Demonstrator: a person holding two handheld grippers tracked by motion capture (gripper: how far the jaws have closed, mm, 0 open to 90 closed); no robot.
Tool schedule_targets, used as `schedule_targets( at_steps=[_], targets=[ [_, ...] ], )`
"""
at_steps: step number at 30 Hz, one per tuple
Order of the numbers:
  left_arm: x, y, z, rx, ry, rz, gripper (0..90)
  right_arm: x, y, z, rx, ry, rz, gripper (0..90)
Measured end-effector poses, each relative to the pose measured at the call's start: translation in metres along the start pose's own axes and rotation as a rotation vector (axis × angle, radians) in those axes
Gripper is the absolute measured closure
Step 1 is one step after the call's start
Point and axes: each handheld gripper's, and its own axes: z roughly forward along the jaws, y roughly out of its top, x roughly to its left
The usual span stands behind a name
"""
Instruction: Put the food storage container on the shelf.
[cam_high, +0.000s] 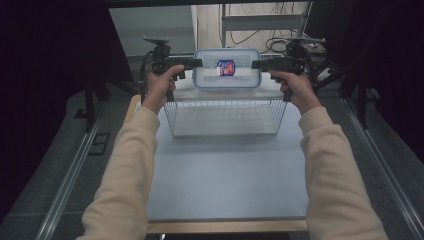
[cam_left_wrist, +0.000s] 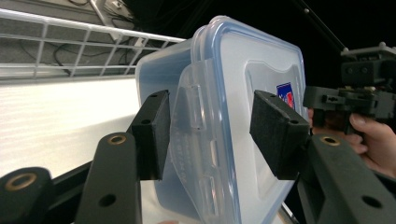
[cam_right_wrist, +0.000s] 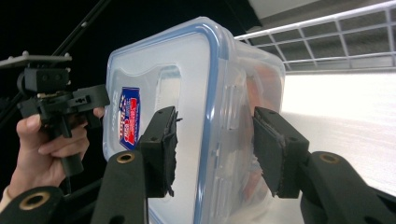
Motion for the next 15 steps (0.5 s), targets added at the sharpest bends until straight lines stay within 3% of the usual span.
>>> schedule_targets(
  at_steps=[3,5,6,7,8,12,15],
  targets=[
    [0.003,0.001,0.003,-0.001,0.007,-0.013,48.2,0.0,0.001,0.002,-0.002,-0.018,0.029,49.9],
    [0.008,0.001,0.009,0.004,0.028,-0.044,47.3,0.001,0.0,0.006,-0.022,-0.076,0.068,48.9],
    [0.009,0.0,0.012,0.015,0.057,-0.042,46.5,0.003,0.0,0.007,-0.026,-0.112,0.061,49.2],
    [0.009,0.0,0.012,0.015,0.057,-0.042,47.8,0.003,0.0,0.007,-0.026,-0.112,0.061,49.2],
    [0.01,-0.002,0.016,-0.005,0.067,-0.051,46.1,0.005,-0.002,0.014,-0.02,-0.166,0.055,44.0],
    [0.012,-0.003,0.019,-0.013,0.054,-0.08,43.1,0.007,-0.005,0.016,-0.061,-0.184,0.052,44.9],
    [0.009,-0.004,0.018,-0.012,0.065,-0.057,39.7,0.007,-0.007,0.013,-0.059,-0.182,0.038,44.5]
  ],
)
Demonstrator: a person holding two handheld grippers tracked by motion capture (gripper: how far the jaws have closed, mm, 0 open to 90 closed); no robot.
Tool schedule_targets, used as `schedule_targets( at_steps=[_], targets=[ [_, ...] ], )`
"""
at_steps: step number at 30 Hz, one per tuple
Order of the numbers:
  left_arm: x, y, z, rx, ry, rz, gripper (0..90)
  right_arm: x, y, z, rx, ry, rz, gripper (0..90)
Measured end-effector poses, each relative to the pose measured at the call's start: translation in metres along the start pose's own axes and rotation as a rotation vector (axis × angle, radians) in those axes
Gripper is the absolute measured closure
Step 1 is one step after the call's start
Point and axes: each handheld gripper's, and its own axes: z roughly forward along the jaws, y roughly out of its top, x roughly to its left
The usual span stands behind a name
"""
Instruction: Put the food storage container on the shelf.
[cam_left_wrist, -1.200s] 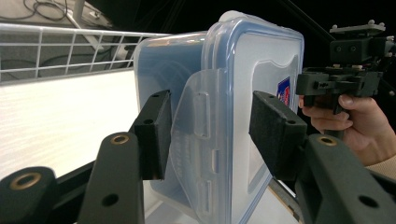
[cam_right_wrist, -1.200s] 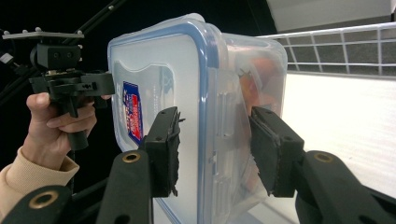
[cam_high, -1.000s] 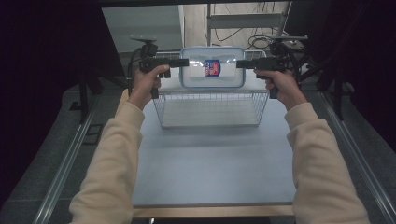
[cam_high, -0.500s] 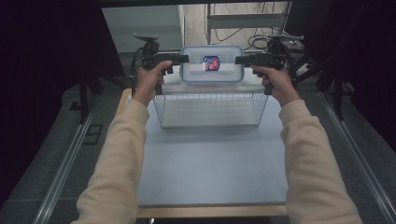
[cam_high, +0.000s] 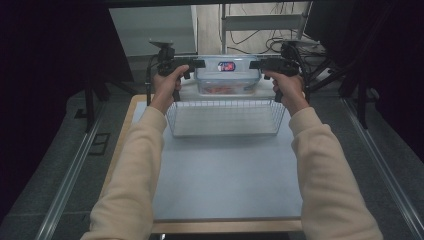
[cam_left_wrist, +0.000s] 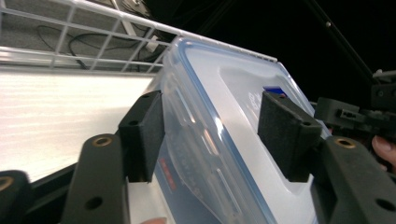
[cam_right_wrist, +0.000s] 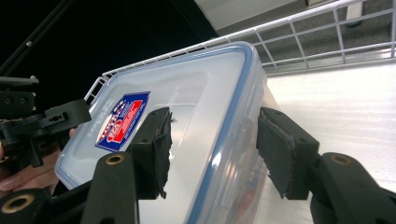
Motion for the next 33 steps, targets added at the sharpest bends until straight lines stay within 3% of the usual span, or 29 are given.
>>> schedule_targets(
  at_steps=[2,5,8,13,24,26,33],
  targets=[
    [-0.002,-0.001,-0.004,-0.026,0.004,0.021,38.8,0.0,-0.001,-0.004,-0.017,-0.006,-0.019,43.4],
    [-0.004,-0.002,-0.009,-0.024,-0.001,0.046,38.8,0.001,-0.003,-0.009,-0.031,0.005,-0.042,42.7],
    [-0.008,-0.005,-0.015,-0.019,0.008,0.08,37.3,0.0,-0.005,-0.02,-0.042,0.032,-0.1,42.5],
    [-0.014,-0.011,-0.028,-0.027,0.027,0.121,35.1,-0.003,-0.007,-0.031,-0.043,0.055,-0.126,40.5],
    [-0.021,-0.022,-0.045,-0.043,0.011,0.15,29.2,-0.003,-0.014,-0.044,-0.03,0.091,-0.163,37.6],
    [-0.022,-0.026,-0.051,-0.045,-0.008,0.146,28.6,-0.002,-0.019,-0.047,-0.033,0.104,-0.173,37.6],
    [-0.031,-0.054,-0.075,-0.065,-0.002,0.219,28.2,-0.005,-0.046,-0.065,-0.043,0.143,-0.217,35.6]
  ],
)
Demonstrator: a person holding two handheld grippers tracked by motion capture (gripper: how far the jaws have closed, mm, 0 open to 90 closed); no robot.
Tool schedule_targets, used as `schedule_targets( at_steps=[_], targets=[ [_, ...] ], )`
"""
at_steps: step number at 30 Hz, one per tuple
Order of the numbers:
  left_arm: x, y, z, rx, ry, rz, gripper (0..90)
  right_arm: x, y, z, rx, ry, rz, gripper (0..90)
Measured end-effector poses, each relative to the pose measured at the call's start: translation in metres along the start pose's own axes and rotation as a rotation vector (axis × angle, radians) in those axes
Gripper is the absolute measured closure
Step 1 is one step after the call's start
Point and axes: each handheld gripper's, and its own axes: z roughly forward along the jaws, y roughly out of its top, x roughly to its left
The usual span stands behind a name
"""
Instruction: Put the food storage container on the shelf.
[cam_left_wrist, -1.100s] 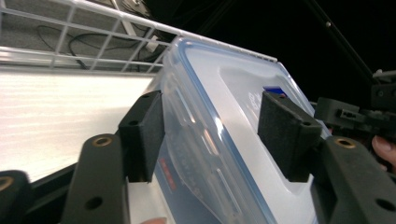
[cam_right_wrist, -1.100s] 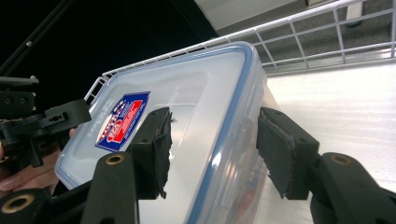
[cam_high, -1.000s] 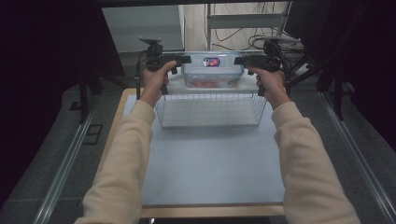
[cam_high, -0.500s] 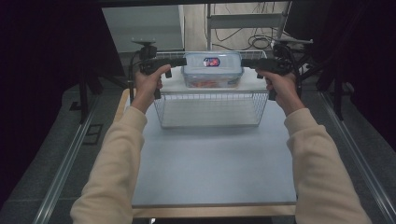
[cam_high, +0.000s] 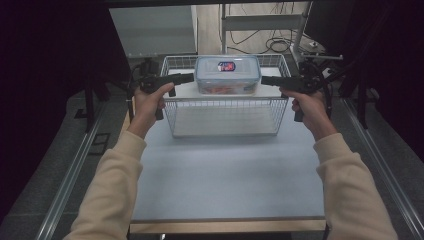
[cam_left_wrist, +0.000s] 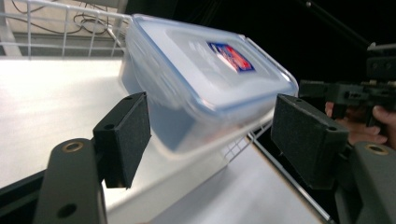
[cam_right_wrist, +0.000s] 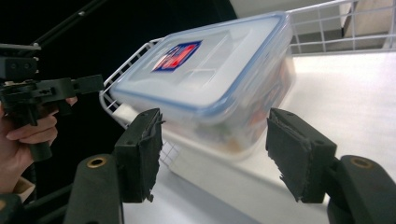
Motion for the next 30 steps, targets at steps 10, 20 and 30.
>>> schedule_targets(
  at_steps=[10,20,30],
  targets=[
    [-0.008,-0.061,-0.027,0.01,-0.016,0.055,27.7,0.002,-0.05,-0.028,0.001,0.049,-0.06,34.5],
    [-0.003,-0.129,-0.044,0.046,-0.019,0.054,27.8,-0.006,-0.121,-0.048,0.043,0.061,-0.113,33.6],
    [-0.003,-0.19,-0.049,0.138,0.006,0.082,28.4,-0.023,-0.187,-0.05,0.138,0.026,-0.101,31.7]
  ],
)
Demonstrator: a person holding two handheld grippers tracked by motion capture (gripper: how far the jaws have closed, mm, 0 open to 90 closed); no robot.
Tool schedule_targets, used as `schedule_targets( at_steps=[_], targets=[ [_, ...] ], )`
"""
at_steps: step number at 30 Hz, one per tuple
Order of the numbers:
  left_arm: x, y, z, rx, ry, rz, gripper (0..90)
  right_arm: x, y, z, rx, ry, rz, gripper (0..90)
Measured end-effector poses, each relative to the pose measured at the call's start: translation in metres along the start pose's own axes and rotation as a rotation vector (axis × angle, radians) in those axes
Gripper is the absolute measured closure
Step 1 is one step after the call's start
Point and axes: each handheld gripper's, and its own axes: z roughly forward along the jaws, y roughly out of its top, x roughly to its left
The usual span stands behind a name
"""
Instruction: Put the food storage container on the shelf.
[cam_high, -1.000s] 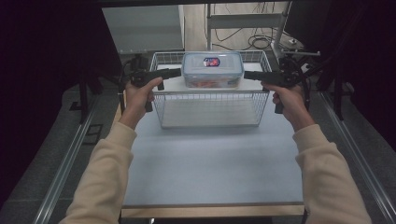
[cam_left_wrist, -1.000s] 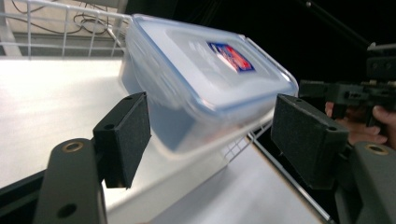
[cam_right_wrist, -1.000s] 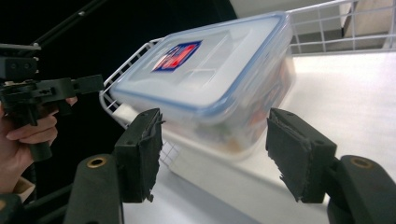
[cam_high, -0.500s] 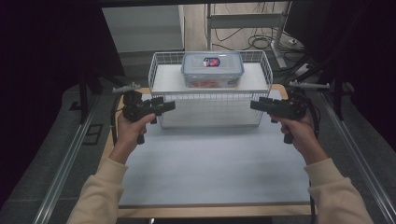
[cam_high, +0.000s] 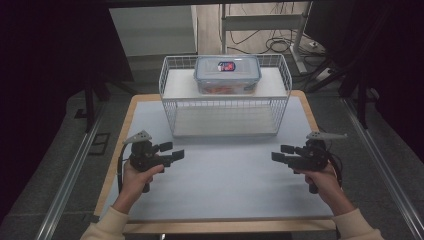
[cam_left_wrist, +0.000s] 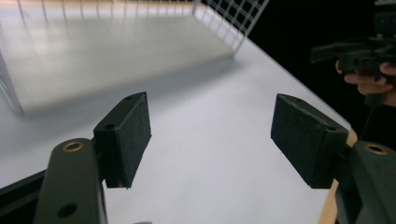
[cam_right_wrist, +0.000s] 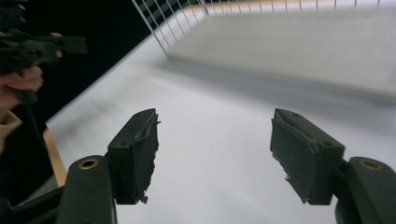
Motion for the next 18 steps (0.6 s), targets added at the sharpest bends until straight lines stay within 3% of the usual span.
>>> schedule_targets(
  at_steps=[6,10,18],
  targets=[
    [0.001,-0.025,0.008,0.059,0.005,-0.004,28.2,-0.002,-0.023,0.012,0.054,-0.022,0.0,30.3],
    [0.001,-0.033,0.012,0.086,0.007,-0.004,27.9,-0.001,-0.03,0.019,0.087,-0.037,-0.018,28.8],
    [0.003,-0.039,0.014,0.107,0.023,-0.001,27.6,0.0,-0.034,0.015,0.071,-0.055,-0.032,27.8]
  ],
)
